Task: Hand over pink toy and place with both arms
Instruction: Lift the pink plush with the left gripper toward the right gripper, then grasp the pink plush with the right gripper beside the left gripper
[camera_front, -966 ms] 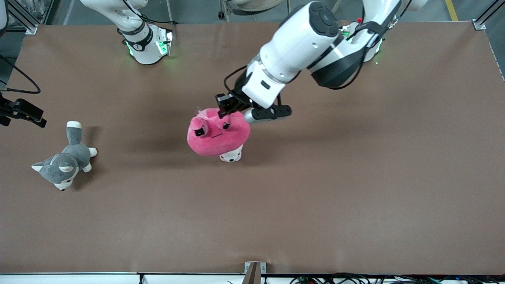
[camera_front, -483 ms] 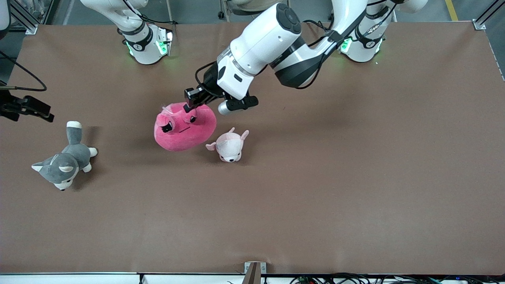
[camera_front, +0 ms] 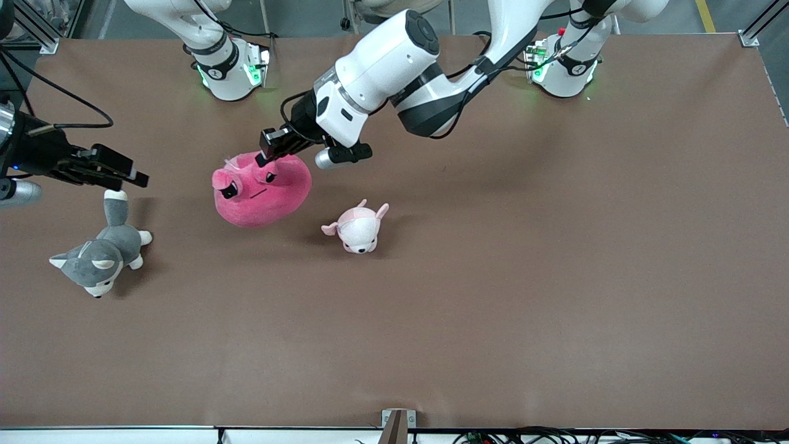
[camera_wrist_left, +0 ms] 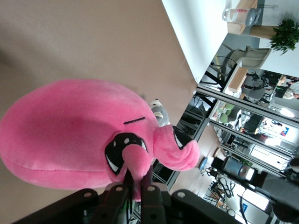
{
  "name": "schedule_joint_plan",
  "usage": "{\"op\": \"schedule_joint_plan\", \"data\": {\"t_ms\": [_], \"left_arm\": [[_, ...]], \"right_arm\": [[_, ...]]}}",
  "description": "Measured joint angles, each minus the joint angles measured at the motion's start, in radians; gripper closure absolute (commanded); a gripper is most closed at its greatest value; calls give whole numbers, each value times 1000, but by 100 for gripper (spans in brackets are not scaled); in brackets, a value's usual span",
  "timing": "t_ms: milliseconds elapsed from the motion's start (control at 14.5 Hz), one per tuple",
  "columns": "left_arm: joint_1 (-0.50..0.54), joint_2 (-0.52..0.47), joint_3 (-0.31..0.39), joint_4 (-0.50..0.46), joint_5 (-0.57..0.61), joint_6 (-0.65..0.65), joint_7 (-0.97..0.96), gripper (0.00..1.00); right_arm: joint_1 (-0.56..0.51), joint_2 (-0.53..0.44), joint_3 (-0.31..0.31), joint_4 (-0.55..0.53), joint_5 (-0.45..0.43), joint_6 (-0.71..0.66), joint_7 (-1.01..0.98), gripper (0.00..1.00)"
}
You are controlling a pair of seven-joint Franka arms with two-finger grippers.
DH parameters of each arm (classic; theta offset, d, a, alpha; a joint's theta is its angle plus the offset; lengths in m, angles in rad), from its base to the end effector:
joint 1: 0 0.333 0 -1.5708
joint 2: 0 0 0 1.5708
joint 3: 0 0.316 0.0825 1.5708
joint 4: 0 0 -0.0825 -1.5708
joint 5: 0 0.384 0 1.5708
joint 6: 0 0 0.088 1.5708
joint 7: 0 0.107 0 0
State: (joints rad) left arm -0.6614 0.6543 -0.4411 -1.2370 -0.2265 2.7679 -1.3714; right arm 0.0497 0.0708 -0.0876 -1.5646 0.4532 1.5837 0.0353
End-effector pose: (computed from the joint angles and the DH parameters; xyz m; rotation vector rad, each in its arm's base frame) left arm 0.4581 -0.6317 0.5173 2.0412 0.6936 -0.0696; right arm 0.5775 0.0263 0.5990 -2.6912 0.1224 0.0684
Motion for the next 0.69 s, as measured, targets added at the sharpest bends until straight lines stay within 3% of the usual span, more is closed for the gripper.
{"op": "schedule_joint_plan", "data": {"t_ms": [276,690], "left_arm": [[-7,2,-1,11,-17,8,-2,99],[-6,2,-1,12,-21,8,-2,99]], "right_arm": [[6,36,3,0,117,0,38,32],[48,50,6,0,190,-24,45,36]]}}
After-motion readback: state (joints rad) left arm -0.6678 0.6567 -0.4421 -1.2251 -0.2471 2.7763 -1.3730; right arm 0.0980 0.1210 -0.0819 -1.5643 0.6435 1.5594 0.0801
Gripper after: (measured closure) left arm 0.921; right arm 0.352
